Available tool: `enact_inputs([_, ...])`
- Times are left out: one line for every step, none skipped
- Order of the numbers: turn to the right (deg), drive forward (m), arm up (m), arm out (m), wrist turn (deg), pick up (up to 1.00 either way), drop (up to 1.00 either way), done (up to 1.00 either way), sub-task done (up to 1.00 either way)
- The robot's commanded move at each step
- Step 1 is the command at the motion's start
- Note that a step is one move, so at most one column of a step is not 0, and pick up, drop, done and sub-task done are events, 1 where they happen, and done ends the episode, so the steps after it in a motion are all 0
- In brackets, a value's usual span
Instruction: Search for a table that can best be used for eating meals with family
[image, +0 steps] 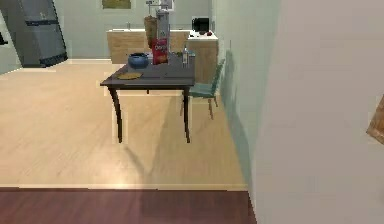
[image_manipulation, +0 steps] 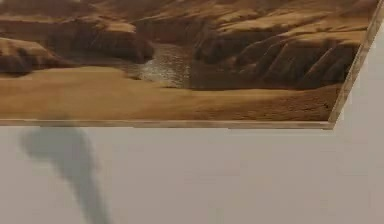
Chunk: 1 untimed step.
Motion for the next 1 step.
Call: enact_inputs([0.0,1.00,0.00,0.00,0.0,0.00,0.00,0.00,0.00])
